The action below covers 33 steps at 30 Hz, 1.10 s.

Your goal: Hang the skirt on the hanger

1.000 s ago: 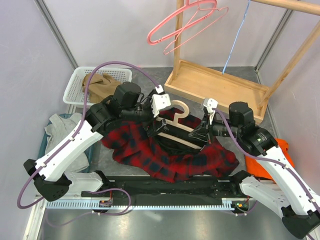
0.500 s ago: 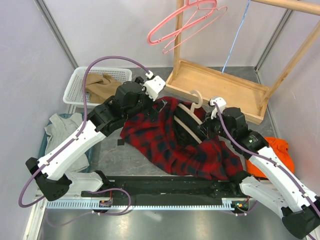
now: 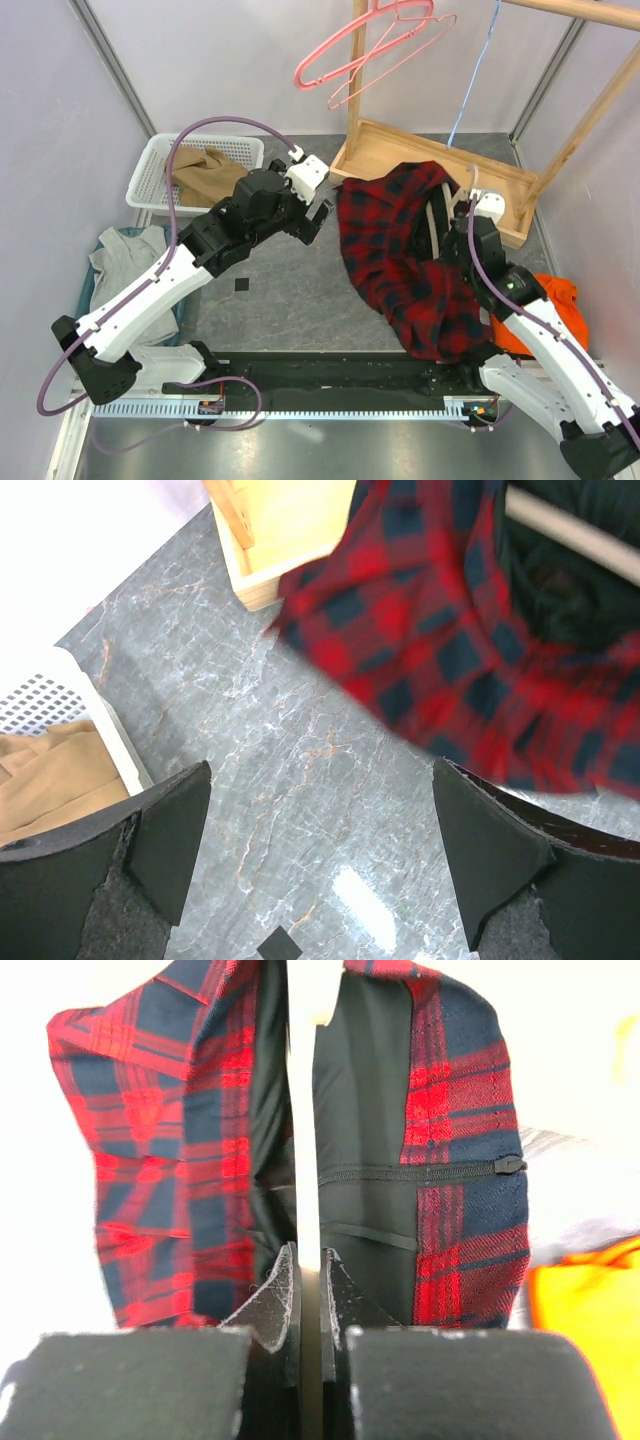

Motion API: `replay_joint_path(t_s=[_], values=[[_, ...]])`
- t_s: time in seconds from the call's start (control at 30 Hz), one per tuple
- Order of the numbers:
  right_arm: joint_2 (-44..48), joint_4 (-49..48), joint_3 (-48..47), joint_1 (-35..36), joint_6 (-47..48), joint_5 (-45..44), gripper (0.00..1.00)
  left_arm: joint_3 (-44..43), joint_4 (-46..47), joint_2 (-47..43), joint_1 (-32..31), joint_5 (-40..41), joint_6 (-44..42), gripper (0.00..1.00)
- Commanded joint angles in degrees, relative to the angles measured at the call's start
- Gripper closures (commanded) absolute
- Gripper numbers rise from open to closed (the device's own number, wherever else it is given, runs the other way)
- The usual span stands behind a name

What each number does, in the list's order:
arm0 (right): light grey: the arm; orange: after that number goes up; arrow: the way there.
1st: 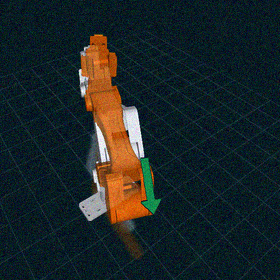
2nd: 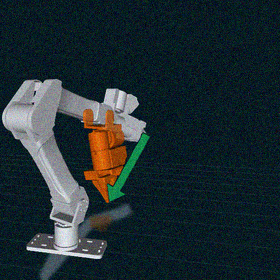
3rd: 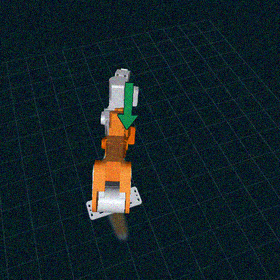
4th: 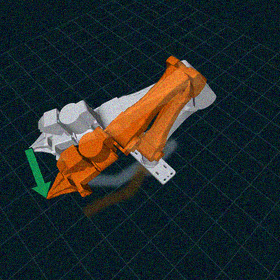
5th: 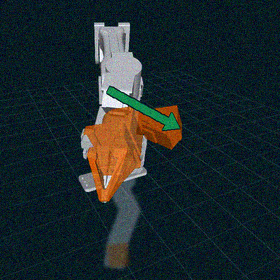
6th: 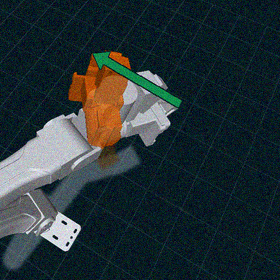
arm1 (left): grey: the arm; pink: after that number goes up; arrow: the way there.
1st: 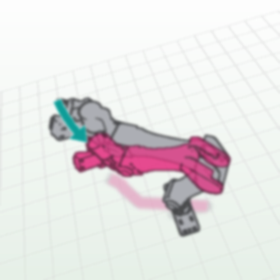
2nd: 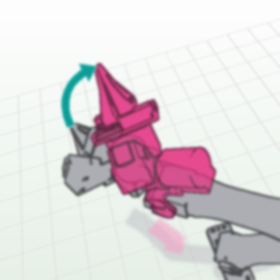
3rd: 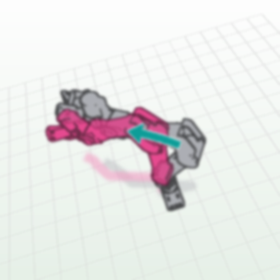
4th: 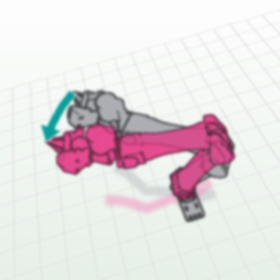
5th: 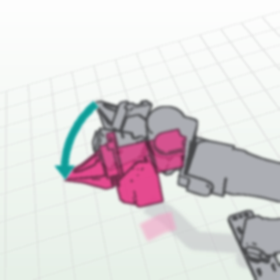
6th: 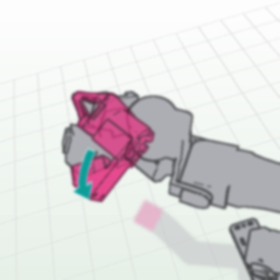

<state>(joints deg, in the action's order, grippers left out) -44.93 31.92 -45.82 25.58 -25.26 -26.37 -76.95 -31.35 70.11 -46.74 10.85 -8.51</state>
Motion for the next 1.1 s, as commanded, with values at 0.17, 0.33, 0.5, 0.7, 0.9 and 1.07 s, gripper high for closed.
replay_joint_path(t_s=[0.17,0.33,0.5,0.7,0.9,1.07], values=[[-6.7,-4.5,-20.5,-6.3,7.9,-10.9,1.0,1.8,3.0,-4.1,-0.1,-3.0,3.9,0.02],[-16.0,4.0,-36.7,-7.4,13.0,-8.2,1.0,2.1,2.8,-5.6,-0.1,-5.0,4.7,0.02],[-22.8,8.3,-49.3,-7.5,16.5,-6.9,1.0,2.0,2.5,-6.4,-0.1,-6.1,4.7,0.01],[-28.8,10.0,-58.8,-9.1,19.3,-7.6,1.0,1.5,1.8,-7.3,-0.1,-6.9,4.6,0.01],[-34.2,10.0,-66.9,-15.7,23.3,-2.5,1.0,1.5,1.3,-7.8,0.0,-8.2,4.7,0.0],[-38.2,9.5,-72.1,-22.2,23.0,2.6,1.0,1.3,1.3,-7.4,0.0,-9.4,5.3,0.01]])
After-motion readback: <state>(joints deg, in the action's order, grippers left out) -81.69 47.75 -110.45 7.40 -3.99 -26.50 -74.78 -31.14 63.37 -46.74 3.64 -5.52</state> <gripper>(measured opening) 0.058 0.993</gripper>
